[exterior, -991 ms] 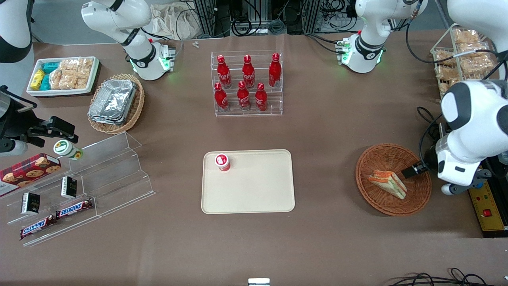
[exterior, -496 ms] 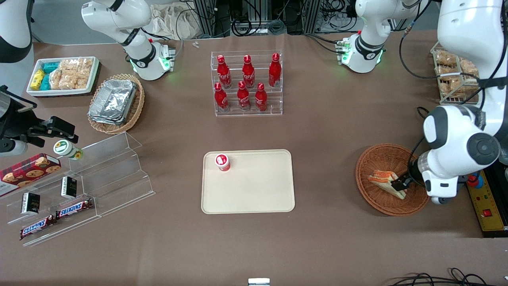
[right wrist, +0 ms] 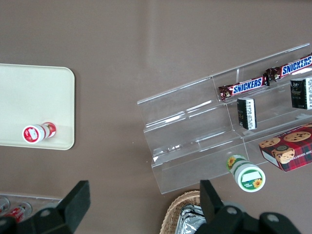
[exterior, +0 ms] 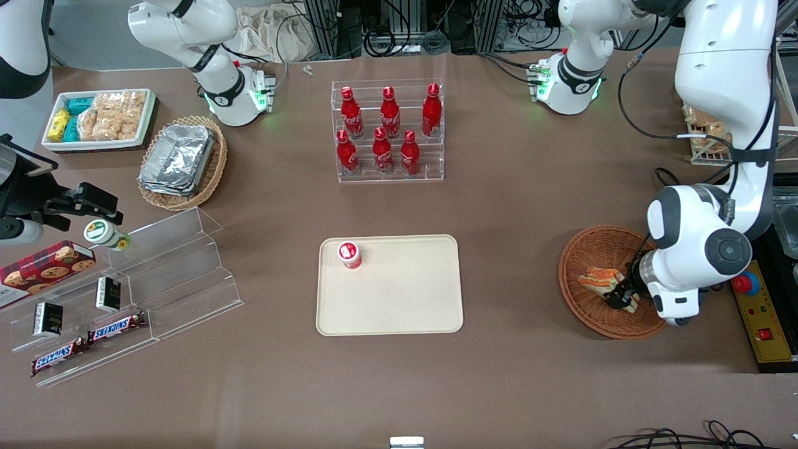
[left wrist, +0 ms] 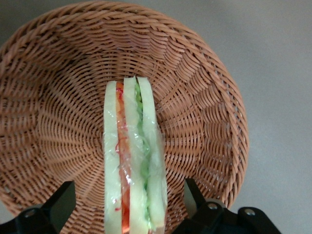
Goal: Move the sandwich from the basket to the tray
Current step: 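Close the left gripper on the sandwich and lift it up, then carry the held sandwich over to the cream tray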
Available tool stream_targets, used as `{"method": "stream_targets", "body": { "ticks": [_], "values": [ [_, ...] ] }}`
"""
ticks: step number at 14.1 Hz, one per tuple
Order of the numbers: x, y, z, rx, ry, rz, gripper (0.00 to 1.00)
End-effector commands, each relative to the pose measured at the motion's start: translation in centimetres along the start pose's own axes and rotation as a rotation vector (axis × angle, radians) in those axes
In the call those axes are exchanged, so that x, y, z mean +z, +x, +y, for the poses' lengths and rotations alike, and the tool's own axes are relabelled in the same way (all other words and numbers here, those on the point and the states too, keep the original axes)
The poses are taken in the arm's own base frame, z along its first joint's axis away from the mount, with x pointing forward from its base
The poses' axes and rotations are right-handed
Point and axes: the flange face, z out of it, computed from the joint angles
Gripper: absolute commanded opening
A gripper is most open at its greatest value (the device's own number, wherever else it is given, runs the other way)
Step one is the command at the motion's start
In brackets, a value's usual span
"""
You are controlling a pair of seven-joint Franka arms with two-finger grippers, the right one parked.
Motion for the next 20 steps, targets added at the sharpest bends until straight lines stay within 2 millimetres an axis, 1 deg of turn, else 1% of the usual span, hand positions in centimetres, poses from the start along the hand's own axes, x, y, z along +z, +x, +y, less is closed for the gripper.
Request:
{"method": "stream_targets", "body": {
  "ticks": [1,2,3,4,5,6,7,8,10,11,13,15,16,18,20],
  "values": [
    [1.2,-0.7,-0.6,-0.008,0.002,0.031,0.93],
    [1.1,-0.7,-0.7,-0.008,0.003,0.032,0.86],
    [0.9,-0.6,-0.7,-0.008,-0.001,0.035,0.74],
    [0.7,-0.5,-0.8,-0.013,-0.002,0.036,0.57],
    [0.3,-0.5,-0.8,-0.016,-0.004,0.038,0.37],
    [-0.3,-0.6,-0.8,-0.018,-0.008,0.040,0.17],
    [-1.3,-0.7,-0.9,-0.020,-0.006,0.039,0.00],
    [-2.7,-0.8,-1.0,-0.019,0.001,0.034,0.00],
    [-7.3,-1.1,-1.1,-0.015,0.027,0.016,0.00],
    [-10.4,-1.1,-1.2,-0.012,0.044,0.005,0.00],
    [-17.1,-1.6,-1.5,-0.010,0.082,-0.031,0.00],
    [-23.0,-3.2,-1.0,0.023,0.102,-0.062,0.00],
    [-25.4,-4.3,-0.7,0.086,0.105,-0.075,0.00],
    [-28.5,-6.9,-0.7,0.222,0.109,-0.092,0.00],
    [-30.4,-8.7,-0.8,0.385,0.086,-0.086,0.00]
  ]
}}
